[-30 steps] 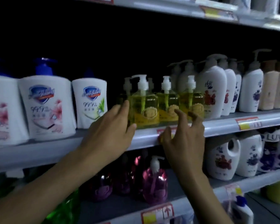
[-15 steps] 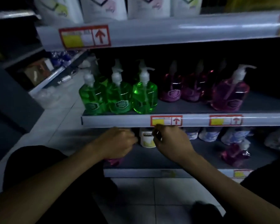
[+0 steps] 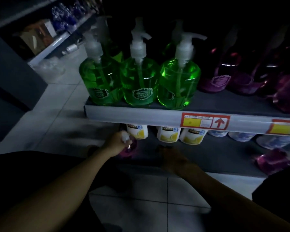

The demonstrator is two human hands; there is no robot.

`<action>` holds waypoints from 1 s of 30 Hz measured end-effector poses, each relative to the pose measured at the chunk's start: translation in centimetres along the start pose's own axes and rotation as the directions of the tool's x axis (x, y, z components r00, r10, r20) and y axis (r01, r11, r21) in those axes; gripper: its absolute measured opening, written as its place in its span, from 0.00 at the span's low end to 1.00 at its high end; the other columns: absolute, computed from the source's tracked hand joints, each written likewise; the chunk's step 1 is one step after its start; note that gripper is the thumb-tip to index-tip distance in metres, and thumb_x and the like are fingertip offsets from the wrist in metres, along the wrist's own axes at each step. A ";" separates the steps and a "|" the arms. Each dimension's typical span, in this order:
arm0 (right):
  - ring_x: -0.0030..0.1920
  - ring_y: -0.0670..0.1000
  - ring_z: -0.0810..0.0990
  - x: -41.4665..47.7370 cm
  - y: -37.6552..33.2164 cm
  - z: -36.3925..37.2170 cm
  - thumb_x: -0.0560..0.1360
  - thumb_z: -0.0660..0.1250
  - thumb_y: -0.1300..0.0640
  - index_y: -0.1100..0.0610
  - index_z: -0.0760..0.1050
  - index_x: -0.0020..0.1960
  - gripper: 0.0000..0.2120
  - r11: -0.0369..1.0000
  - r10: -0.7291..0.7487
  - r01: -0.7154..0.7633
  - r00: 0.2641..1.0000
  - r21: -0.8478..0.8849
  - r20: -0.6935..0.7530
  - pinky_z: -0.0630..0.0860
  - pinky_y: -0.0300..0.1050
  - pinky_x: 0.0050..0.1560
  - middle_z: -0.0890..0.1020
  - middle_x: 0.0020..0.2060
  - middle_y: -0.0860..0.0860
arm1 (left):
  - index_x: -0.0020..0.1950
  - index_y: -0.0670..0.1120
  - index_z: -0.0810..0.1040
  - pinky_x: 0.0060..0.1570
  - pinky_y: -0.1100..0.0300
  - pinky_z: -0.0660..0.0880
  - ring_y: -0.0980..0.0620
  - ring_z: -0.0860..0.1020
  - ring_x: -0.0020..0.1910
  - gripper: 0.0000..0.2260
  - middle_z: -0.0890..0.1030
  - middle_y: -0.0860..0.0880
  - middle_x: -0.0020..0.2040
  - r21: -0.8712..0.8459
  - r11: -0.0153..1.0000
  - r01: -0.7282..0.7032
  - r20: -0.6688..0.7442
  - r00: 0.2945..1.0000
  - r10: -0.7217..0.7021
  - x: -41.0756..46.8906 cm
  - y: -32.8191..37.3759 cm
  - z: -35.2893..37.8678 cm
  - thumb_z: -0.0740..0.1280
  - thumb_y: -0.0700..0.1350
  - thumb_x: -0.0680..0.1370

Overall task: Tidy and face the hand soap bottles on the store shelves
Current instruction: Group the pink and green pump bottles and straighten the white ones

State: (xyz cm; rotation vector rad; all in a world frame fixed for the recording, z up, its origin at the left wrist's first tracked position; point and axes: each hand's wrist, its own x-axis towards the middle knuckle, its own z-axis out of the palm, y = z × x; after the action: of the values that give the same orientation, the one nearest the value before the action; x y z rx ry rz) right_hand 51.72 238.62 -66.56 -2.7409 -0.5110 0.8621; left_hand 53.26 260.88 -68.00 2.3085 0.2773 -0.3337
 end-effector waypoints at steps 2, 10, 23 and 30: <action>0.71 0.58 0.68 0.6 0.6 0.5 0.80 0.61 0.54 0.56 0.60 0.76 0.25 0.997 0.003 -0.005 1.000 0.083 0.025 0.67 0.49 0.68 0.67 0.72 0.57 | 0.47 0.41 0.78 0.52 0.50 0.75 0.42 0.79 0.46 0.05 0.81 0.43 0.44 -0.018 0.999 -0.028 -0.025 0.999 0.027 0.4 0.0 1.3 0.71 0.40 0.74; 0.71 0.56 0.67 -0.7 3.3 0.3 0.76 0.69 0.58 0.58 0.55 0.77 0.34 0.910 -0.036 0.027 0.999 0.414 0.014 0.65 0.39 0.66 0.67 0.72 0.57 | 0.56 0.39 0.74 0.40 0.64 0.73 0.51 0.75 0.47 0.07 0.76 0.48 0.45 -0.358 0.933 -0.028 0.190 0.976 0.102 -2.0 5.9 4.8 0.64 0.39 0.79; 0.60 0.46 0.79 -14.4 7.7 -3.8 0.62 0.70 0.77 0.56 0.73 0.66 0.35 0.324 -0.316 0.223 0.941 0.919 -0.117 0.75 0.41 0.55 0.82 0.58 0.48 | 0.65 0.54 0.74 0.60 0.56 0.75 0.55 0.76 0.63 0.23 0.79 0.53 0.63 -0.569 0.821 0.036 0.552 0.757 0.349 -10.5 14.1 2.3 0.72 0.40 0.73; 0.59 0.61 0.79 -18.9 9.1 -5.7 0.64 0.73 0.61 0.63 0.68 0.68 0.34 -0.077 -0.201 0.343 0.915 0.936 -0.351 0.77 0.58 0.56 0.78 0.60 0.63 | 0.69 0.52 0.72 0.58 0.56 0.75 0.49 0.76 0.65 0.29 0.76 0.50 0.67 -0.794 0.602 -0.087 0.365 0.723 0.587 -13.1 20.2 2.3 0.71 0.33 0.72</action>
State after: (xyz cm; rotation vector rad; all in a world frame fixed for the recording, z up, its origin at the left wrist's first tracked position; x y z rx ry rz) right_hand 42.95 222.34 -55.18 -1.1437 -0.1976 0.5412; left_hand 46.64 244.23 -51.75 1.2846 -0.3492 -0.5979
